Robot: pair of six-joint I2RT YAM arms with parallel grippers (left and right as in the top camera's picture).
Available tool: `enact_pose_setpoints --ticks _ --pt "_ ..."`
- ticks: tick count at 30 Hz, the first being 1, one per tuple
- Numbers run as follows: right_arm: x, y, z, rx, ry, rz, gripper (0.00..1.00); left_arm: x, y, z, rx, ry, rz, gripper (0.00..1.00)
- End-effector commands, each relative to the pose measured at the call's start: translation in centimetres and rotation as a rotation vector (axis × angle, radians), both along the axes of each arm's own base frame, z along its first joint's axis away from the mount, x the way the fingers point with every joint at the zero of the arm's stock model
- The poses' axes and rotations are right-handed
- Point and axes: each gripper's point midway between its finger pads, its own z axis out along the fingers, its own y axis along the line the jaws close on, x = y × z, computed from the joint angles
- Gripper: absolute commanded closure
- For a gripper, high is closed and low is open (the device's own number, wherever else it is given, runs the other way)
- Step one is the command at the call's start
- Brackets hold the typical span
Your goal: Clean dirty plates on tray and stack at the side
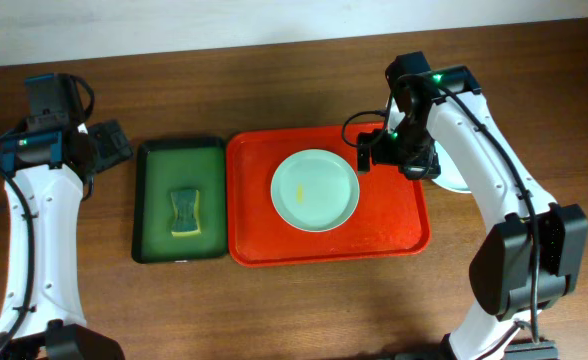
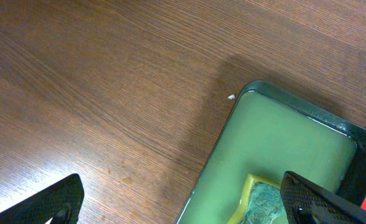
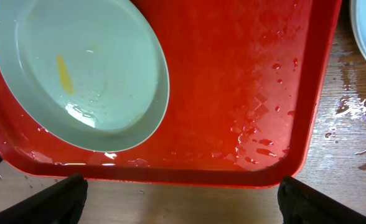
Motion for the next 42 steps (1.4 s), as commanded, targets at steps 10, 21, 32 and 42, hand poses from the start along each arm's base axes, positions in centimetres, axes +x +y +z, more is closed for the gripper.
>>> enact_pose_setpoints --ticks 10,21,32,42 --pt "2.7 1.1 1.6 0.071 -0.132 -0.001 0.02 1.9 0.6 1.8 0.019 -0.114 0.02 0.01" --pt "1.8 2.0 -3.8 0.05 -0.106 0.002 0.45 -3.5 -7.5 -2.7 -0.318 0.161 -0.155 0.23" --pt "1.6 2.3 -10.1 0.069 -0.16 -0.022 0.61 -3.7 -10.0 -4.7 -0.252 0.196 -0.228 0.25" --pt "0.3 4.2 -11.7 0.063 -0.165 0.04 0.96 -4.3 -9.9 -5.8 -0.235 0.232 -0.255 0.31"
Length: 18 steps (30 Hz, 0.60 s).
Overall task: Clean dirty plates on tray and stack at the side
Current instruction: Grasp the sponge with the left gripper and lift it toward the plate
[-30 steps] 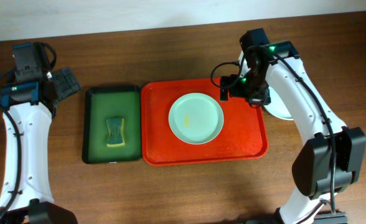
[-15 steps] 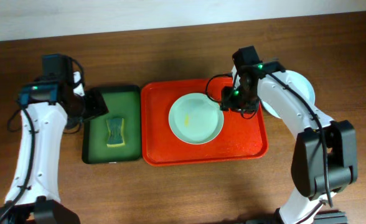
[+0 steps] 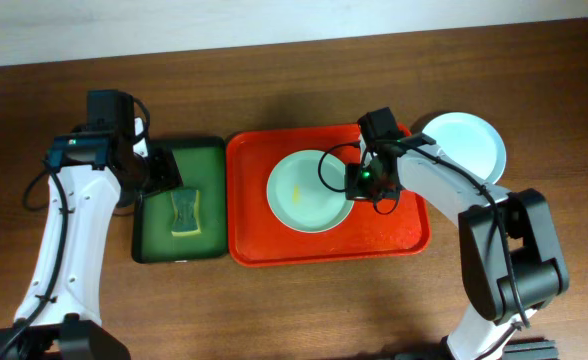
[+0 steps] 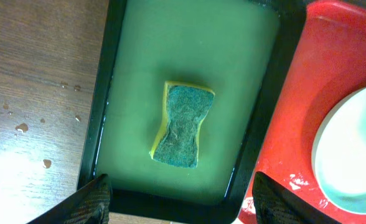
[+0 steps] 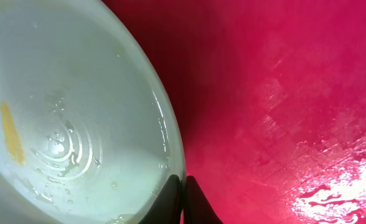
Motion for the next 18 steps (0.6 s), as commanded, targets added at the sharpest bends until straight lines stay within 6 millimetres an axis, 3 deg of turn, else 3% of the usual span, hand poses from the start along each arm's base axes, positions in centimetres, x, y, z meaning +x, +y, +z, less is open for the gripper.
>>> enact_pose_setpoints --ticks 1,2,5,9,12,15,18 --pt "-0.9 0.1 -0.4 -0.013 0.015 0.011 0.96 -1.0 -0.2 -2.1 0.017 0.036 -0.044 0.38" --pt "-1.0 0.0 -0.5 -0.014 0.019 0.011 0.96 -1.1 -0.7 -3.1 0.024 0.038 -0.084 0.44" --pt "-1.1 0.0 -0.5 -0.015 0.019 0.011 0.96 -1.6 -2.2 -5.9 0.049 0.075 -0.152 0.45" --pt "-1.1 0.0 -0.6 -0.015 0.021 0.011 0.96 -1.8 -2.6 -9.2 0.082 0.172 -0.175 0.44" --pt "-1.2 0.0 -0.6 -0.015 0.023 0.011 0.96 -1.7 -2.6 -11.5 0.088 0.225 -0.177 0.49" --pt "-1.2 0.0 -0.7 -0.016 0.024 0.011 0.96 -1.8 -1.4 -12.5 0.149 0.255 -0.169 0.62" --pt "-1.2 0.0 -0.7 -0.016 0.024 0.011 0.96 -1.8 -1.4 -12.6 0.151 0.256 -0.188 0.6"
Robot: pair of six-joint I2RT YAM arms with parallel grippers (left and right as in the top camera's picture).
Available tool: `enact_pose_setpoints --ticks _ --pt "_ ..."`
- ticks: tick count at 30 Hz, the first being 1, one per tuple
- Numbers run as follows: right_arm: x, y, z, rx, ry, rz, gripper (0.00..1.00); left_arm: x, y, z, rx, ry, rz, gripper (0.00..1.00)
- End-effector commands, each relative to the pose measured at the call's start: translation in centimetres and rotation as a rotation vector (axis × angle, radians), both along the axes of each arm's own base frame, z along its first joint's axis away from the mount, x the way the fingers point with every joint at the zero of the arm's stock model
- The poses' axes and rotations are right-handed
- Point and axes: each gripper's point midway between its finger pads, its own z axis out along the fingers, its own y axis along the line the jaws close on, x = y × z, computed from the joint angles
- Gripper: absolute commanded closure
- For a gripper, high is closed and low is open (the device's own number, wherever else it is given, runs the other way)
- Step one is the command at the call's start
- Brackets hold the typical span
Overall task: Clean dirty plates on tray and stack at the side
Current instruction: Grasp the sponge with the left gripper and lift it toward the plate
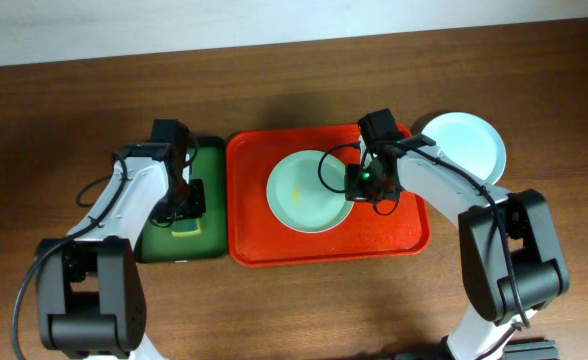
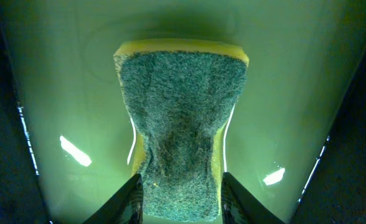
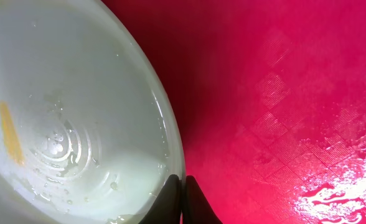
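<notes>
A pale green plate [image 1: 311, 190] with a yellow smear [image 3: 12, 140] lies on the red tray [image 1: 394, 235]. My right gripper [image 3: 182, 180] is shut on the plate's right rim, one finger inside and one outside. A yellow sponge with a dark green scouring face [image 2: 180, 130] lies in the green tray of liquid [image 1: 179, 258]. My left gripper [image 2: 180, 177] is down in that tray, its fingers pressed against the sponge's two long sides. A clean plate [image 1: 464, 145] sits on the table to the right of the red tray.
The green tray stands directly left of the red tray, their edges almost touching. Water drops lie on the red tray's right half [image 3: 332, 193]. Brown table [image 1: 294, 300] surrounds both trays.
My left gripper was above the green tray with its fingers wide apart; now it is low over the sponge with the fingers drawn in against its sides. The right gripper stays on the plate's rim.
First my left gripper hung over bare table left of the green tray, and my right gripper was open above the red tray's right side. Then the left was over the sponge and the right was shut on the plate's rim. Now the left grips the sponge.
</notes>
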Motion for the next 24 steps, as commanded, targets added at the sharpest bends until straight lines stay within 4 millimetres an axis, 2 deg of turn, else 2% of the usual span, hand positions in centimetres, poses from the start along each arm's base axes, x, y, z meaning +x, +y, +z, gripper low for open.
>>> enact_pose_setpoints --ticks 1,8,13,16,18,19,20,21,24 --pt "-1.0 0.0 -0.5 -0.016 0.02 0.014 0.96 -0.1 0.6 -0.5 0.027 0.009 -0.023 0.6" --pt "-1.0 0.0 -0.5 -0.016 0.02 0.014 0.96 1.0 0.4 -2.2 0.027 -0.003 -0.023 0.62" --pt "-1.0 0.0 -0.5 -0.016 0.019 0.014 0.96 1.4 0.4 -2.4 0.024 -0.013 -0.023 0.8" --pt "-1.0 0.0 -0.5 -0.016 0.02 0.014 0.96 1.4 -0.2 -2.4 -0.008 -0.015 -0.025 1.0" --pt "-1.1 0.0 -0.5 -0.016 0.023 0.014 0.84 1.6 -0.3 -2.3 -0.014 -0.019 -0.025 1.0" --pt "-1.2 0.0 -0.5 -0.017 0.027 0.014 0.83 1.7 -0.3 -2.1 -0.014 -0.02 -0.025 1.0" --pt "-1.3 0.0 -0.5 -0.017 0.031 0.015 0.87 1.8 -0.3 -1.9 -0.014 -0.022 -0.025 1.0" --pt "-1.5 0.0 -0.5 -0.013 0.038 0.015 0.96 1.9 -0.3 -1.7 -0.014 -0.026 -0.025 1.0" --pt "-1.9 0.5 -0.5 0.014 0.059 0.019 0.96 2.5 -0.4 -0.2 -0.016 -0.037 -0.025 1.0"
